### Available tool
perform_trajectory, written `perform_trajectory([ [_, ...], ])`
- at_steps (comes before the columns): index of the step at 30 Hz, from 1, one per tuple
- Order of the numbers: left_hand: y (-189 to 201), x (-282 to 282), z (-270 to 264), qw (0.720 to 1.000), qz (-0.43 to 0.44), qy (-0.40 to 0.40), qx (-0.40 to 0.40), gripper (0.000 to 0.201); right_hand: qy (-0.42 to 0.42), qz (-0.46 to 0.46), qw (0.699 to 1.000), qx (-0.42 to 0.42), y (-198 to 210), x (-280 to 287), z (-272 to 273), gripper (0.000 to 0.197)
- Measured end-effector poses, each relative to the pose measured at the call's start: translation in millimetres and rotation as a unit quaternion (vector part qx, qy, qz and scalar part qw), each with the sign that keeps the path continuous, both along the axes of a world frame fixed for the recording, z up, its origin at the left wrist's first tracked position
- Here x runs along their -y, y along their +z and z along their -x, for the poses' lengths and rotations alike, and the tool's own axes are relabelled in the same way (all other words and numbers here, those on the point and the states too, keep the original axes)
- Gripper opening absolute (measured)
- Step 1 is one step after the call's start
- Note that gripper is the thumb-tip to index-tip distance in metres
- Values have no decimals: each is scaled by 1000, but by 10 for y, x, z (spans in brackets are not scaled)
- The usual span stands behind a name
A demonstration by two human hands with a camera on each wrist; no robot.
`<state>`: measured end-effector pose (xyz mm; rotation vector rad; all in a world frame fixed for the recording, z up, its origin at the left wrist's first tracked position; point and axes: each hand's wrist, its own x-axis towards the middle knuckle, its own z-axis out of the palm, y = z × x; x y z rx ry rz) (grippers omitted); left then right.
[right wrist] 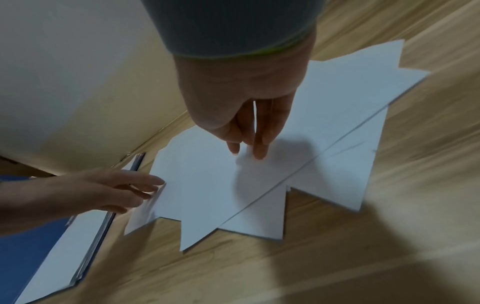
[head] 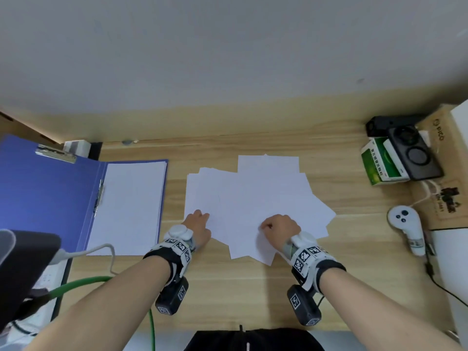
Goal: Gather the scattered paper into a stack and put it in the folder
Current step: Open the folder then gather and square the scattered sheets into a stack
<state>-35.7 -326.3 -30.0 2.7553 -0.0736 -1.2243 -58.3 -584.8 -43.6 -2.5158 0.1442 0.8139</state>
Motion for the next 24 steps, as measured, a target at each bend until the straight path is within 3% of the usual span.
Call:
perform_trajectory([
  [3, -30, -68, 6, 1000, -21, -8, 4, 34, 23, -8, 999, -24, 12, -76, 36, 33],
  [8, -130, -96, 58, 998, -47, -22, -31, 65, 50, -50, 996, -53, 23, -143, -50, 27],
  [11, -124, -95, 74, 996, -56, -44, -60, 70, 26, -93, 995, -12, 18, -23, -345, 30],
  [13, -158, -117, 71, 996, -51, -47, -61, 68, 35, -67, 997, 29, -23, 67, -572, 44],
  [16, -209, -181, 86, 996, -45, -59, -58, 67, 81, 50, 995, 26, -88, 114, -741, 67],
  [18, -213, -222, 91, 995, -38, -54, -69, 67, 128, 122, 983, 40, -133, 119, -741, 68],
  [21, -253, -236, 82, 995, -12, -50, -81, 70, 118, 136, 983, 38, -167, 146, -698, 66],
  [24, -252, -241, 95, 995, -16, -52, -83, 73, 110, 138, 984, 9, -164, 218, -640, 49],
])
